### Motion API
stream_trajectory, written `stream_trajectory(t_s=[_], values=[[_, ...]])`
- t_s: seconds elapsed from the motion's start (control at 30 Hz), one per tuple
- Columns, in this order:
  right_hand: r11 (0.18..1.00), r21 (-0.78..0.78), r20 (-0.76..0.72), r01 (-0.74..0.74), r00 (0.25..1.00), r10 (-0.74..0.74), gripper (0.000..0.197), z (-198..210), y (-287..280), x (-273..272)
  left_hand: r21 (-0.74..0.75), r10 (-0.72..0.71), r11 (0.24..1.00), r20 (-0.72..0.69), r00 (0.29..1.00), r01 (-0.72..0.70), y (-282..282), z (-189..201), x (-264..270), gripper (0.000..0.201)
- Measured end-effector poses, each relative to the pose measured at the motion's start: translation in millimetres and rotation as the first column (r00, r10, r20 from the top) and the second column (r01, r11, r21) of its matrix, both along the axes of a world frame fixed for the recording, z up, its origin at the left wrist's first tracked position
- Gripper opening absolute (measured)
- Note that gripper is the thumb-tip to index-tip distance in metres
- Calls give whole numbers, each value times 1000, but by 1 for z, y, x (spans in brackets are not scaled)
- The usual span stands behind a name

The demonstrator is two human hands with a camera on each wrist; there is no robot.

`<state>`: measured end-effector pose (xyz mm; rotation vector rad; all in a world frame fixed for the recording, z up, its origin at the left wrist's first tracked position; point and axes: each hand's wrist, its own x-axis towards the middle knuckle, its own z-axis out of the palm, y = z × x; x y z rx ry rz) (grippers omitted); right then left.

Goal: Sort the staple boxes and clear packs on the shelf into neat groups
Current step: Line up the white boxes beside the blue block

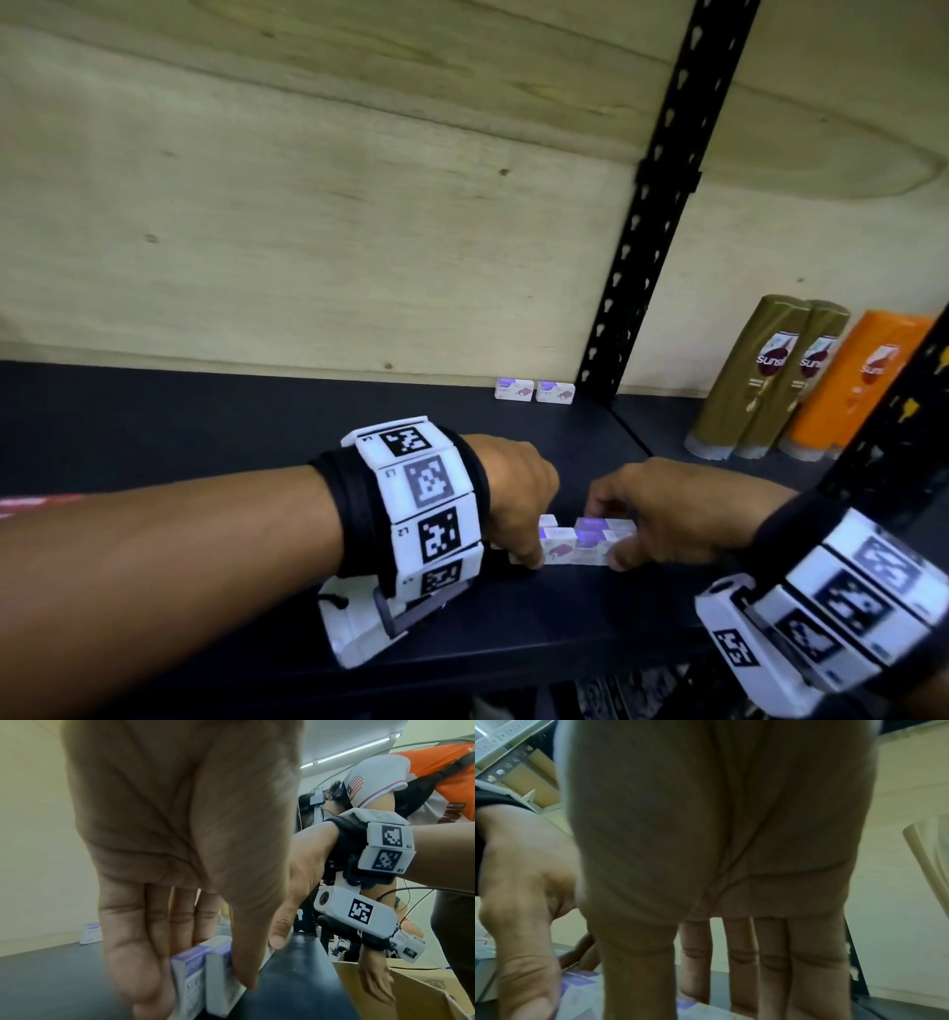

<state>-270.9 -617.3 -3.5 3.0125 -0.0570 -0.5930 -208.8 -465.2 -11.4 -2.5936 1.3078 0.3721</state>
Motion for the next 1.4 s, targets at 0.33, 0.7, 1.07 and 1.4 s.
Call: stream_trajectory(t_s=[0.33, 0.7, 1.07, 1.4], values=[[998, 27, 28, -53, 998, 52, 30, -3, -1, 4, -81, -48, 996, 1, 999, 48, -4, -2, 3, 36], [998, -8, 44, -67, 997, 67, 30, -2, 1, 17, -119, -15, 993, -27, 1000, 12, -5, -4, 17, 36], [997, -12, 24, -76, 997, 76, 27, -2, 3, 21, -125, -35, 992, -24, 999, 32, -7, -7, 21, 39], [996, -44, -21, -78, 997, 77, 29, 0, 6, 22, -167, 26, 985, -129, 991, -48, -4, -3, 16, 36]])
